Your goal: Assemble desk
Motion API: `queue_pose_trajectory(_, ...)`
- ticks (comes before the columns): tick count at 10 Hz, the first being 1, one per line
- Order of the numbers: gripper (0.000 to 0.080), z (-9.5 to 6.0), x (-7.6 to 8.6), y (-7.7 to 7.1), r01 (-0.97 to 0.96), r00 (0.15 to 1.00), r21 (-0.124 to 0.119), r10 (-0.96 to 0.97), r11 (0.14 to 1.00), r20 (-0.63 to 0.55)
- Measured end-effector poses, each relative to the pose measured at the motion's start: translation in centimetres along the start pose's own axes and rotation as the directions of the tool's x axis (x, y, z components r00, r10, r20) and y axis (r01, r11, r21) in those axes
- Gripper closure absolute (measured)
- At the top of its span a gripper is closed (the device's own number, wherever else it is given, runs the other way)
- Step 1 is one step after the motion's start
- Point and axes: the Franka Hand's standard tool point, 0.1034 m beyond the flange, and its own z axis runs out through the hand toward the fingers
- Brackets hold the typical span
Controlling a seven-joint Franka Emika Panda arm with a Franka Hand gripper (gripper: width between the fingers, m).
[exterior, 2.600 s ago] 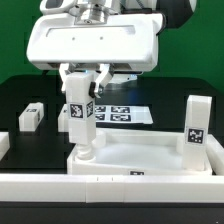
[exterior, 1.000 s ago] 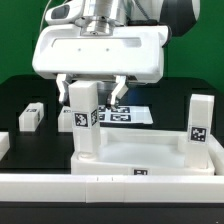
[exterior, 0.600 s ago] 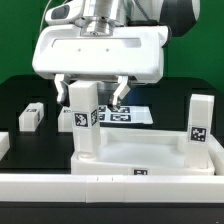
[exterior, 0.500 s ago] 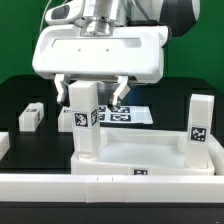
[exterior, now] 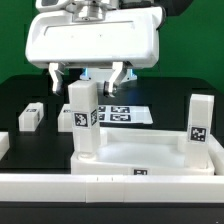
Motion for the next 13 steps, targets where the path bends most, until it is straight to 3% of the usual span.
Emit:
queue_pose_trajectory(2, 0.0150, -0.32, -0.25, -0.42, -0.033, 0.982, 0.032, 0.027, 0.999, 0.185)
queue_pose_trajectory(5, 0.0150, -0.53, -0.89, -0.49, -0.066, 0.920, 0.053, 0.040, 0.996, 0.390)
queue_pose_trajectory(8, 0.0150, -0.42, -0.86, -0.49, -0.080, 0.910, 0.050, 0.052, 0.996, 0.411)
queue_pose_trajectory(9, 0.0263, -0.40, -0.89, -0.48, -0.080, 0.910, 0.050, 0.052, 0.996, 0.412)
queue_pose_trajectory(10, 0.0263, -0.38, -0.91, -0.47, -0.080, 0.910, 0.050, 0.052, 0.996, 0.412)
queue_pose_trajectory(11, 0.0398, -0.36, -0.92, -0.46, -0.080, 0.910, 0.050, 0.052, 0.996, 0.412)
queue_pose_trajectory(12, 0.0398, -0.34, -0.94, -0.43, -0.080, 0.909, 0.049, 0.053, 0.996, 0.413)
queue_pose_trajectory(13, 0.0630, -0.32, -0.96, -0.43, -0.080, 0.909, 0.049, 0.053, 0.996, 0.413)
